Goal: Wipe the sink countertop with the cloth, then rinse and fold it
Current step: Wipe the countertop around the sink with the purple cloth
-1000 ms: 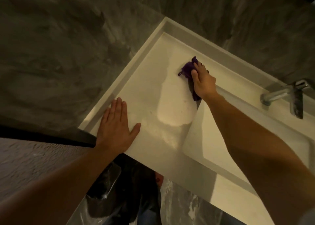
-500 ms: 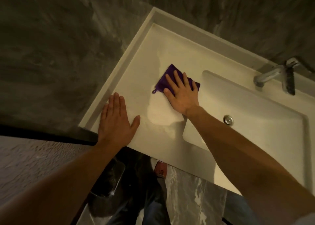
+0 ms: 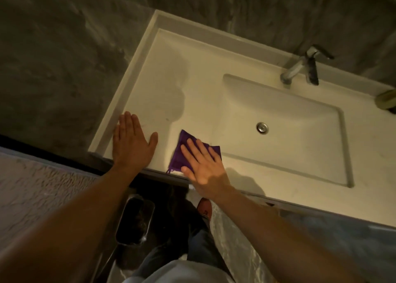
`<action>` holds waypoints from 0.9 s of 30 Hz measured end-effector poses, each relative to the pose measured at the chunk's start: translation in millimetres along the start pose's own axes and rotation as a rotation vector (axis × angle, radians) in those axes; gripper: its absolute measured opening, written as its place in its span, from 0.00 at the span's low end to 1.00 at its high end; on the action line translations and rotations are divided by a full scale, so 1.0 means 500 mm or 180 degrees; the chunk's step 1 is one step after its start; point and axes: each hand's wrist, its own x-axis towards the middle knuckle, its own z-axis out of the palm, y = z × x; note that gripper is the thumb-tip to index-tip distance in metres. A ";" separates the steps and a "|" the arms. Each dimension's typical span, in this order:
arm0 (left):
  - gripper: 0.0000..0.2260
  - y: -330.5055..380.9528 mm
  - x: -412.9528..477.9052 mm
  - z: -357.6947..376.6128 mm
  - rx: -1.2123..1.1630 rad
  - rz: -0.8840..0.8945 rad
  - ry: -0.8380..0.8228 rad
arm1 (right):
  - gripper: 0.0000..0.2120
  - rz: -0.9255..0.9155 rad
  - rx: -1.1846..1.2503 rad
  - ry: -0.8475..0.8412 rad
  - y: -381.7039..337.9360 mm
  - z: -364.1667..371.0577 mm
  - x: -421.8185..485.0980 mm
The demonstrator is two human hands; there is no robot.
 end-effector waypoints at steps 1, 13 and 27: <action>0.39 0.003 -0.003 -0.004 -0.0029 -0.0009 -0.0015 | 0.27 0.0018 0.0013 0.0210 0.000 -0.002 -0.023; 0.34 0.283 -0.054 0.044 -0.0071 0.1317 -0.0343 | 0.29 0.1728 0.0076 -0.0382 0.160 -0.055 -0.192; 0.38 0.287 -0.059 0.086 0.0417 0.1233 -0.0209 | 0.31 0.2948 -0.0156 -0.0008 0.545 -0.121 -0.456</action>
